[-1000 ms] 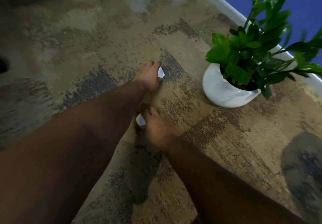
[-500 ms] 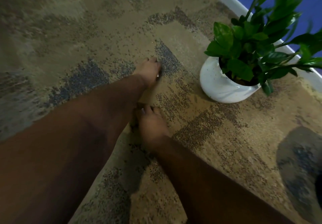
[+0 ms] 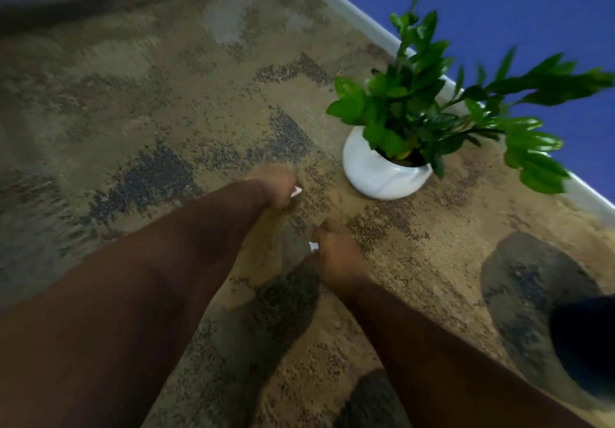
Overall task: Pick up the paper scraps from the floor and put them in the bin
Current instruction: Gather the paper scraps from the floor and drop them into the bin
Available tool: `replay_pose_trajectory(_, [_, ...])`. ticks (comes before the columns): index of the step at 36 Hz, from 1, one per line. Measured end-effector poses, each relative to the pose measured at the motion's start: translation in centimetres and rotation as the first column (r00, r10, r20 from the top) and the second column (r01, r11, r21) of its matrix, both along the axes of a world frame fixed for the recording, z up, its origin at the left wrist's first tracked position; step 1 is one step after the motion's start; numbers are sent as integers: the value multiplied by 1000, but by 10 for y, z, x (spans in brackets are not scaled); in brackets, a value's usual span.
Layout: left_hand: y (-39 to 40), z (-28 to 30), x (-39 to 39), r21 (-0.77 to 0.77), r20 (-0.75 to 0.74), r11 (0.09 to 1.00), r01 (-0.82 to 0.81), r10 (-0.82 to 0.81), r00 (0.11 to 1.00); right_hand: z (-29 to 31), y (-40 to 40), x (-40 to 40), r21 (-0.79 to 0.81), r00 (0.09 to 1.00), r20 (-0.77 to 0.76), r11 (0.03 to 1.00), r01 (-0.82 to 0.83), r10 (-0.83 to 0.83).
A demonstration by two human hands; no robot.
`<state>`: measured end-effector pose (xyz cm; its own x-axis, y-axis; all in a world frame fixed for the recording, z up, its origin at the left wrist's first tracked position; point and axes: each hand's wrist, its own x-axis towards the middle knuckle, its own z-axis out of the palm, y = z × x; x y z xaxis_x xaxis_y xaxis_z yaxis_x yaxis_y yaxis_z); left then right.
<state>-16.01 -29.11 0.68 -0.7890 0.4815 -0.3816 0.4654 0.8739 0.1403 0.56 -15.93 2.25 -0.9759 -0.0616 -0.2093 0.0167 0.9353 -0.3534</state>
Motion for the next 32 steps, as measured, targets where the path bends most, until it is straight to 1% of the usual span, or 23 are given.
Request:
replay_pose_trajectory(3, [22,8,20,19,69,996,89,-90,993,15,26,14,34,1000,6,999,31,-31])
replay_pose_trajectory(6, [45,21,41,105,103,975,194,-205,973,30,52,28,26,995,-13,995,101,-101])
replay_pose_trajectory(10, [83,45,71,202,46,928,312,-327,944,52,88,45,96,978,-95,976,193,-184])
replay_pose_trajectory(13, [115,65,91,212,-19,882,421,-426,904,69,119,56,132,972,-136,969,210,-192])
replay_pose_trajectory(16, [149,87,110,251,-19,840,480,-492,870,91,150,66,158,972,-142,965,210,-188])
replay_pose_trajectory(19, [183,109,128,288,-21,813,507,-524,852,116,183,76,203,970,-162,956,212,-181])
replay_pose_trajectory(23, [226,141,149,345,-62,791,505,-517,854,152,229,87,282,947,-247,920,271,-203])
replay_pose_trajectory(27, [271,169,164,378,-89,794,476,-480,873,182,279,101,237,898,-322,892,384,-301])
replay_pose_trajectory(32, [331,199,190,452,-207,730,512,-473,857,210,335,124,130,769,-421,807,576,-481])
